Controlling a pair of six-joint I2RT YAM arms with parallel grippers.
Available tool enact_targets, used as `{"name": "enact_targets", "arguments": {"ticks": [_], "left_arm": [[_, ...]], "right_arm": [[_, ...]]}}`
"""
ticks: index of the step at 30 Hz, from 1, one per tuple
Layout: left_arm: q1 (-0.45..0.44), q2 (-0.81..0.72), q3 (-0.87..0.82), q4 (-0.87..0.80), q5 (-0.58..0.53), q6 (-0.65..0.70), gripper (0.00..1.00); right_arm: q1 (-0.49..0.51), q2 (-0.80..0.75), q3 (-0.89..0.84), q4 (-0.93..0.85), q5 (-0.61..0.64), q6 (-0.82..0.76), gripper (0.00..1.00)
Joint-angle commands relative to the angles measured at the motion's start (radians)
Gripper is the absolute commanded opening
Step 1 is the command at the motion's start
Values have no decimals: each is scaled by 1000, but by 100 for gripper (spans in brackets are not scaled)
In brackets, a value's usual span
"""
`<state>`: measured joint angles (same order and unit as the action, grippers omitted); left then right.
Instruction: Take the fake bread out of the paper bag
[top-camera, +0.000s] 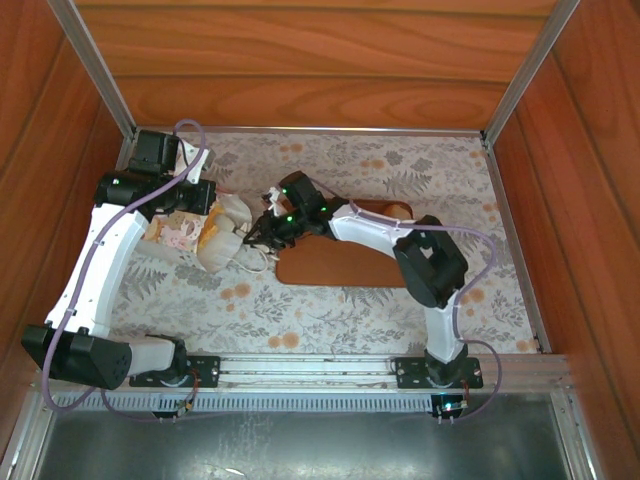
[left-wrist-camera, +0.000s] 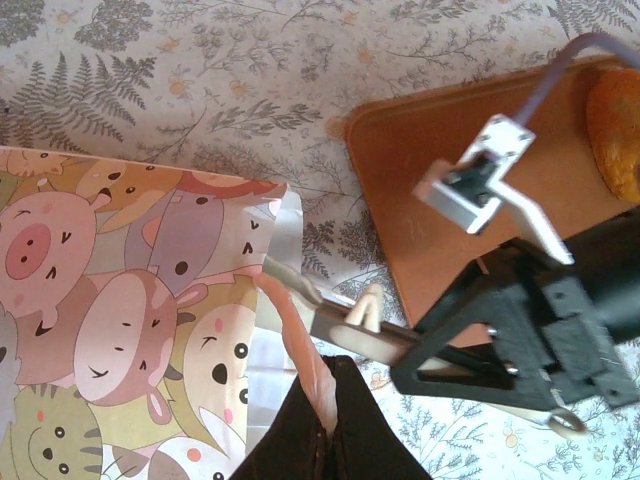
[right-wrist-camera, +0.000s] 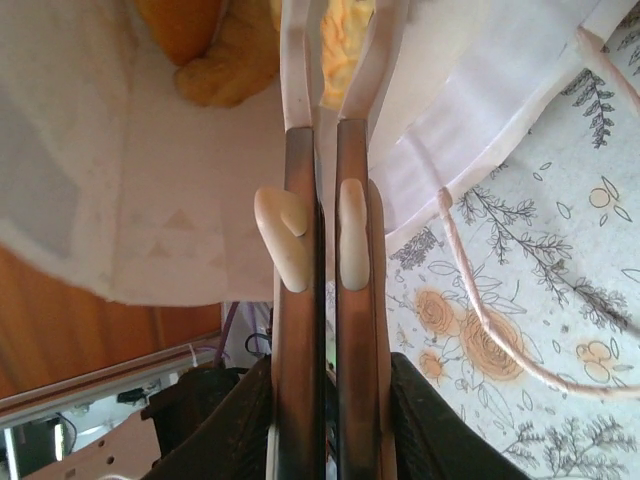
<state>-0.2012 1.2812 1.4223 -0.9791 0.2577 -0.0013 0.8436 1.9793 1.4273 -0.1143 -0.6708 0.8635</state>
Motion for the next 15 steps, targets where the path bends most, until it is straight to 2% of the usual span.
{"name": "enact_targets", "arguments": {"ticks": [1,5,15], "left_arm": [[-4,-22,7,12,-5,-11,0],[-3,-22,11,13,-11,-6,0],[-3,-23,6,12,-11,-7,0]], "right_arm": [[-6,-83,-28,-44,42,-85,23],[-6,-122,-44,-155,77,-148,22],[-8,-233,-75,-267,151,-239,20]]}}
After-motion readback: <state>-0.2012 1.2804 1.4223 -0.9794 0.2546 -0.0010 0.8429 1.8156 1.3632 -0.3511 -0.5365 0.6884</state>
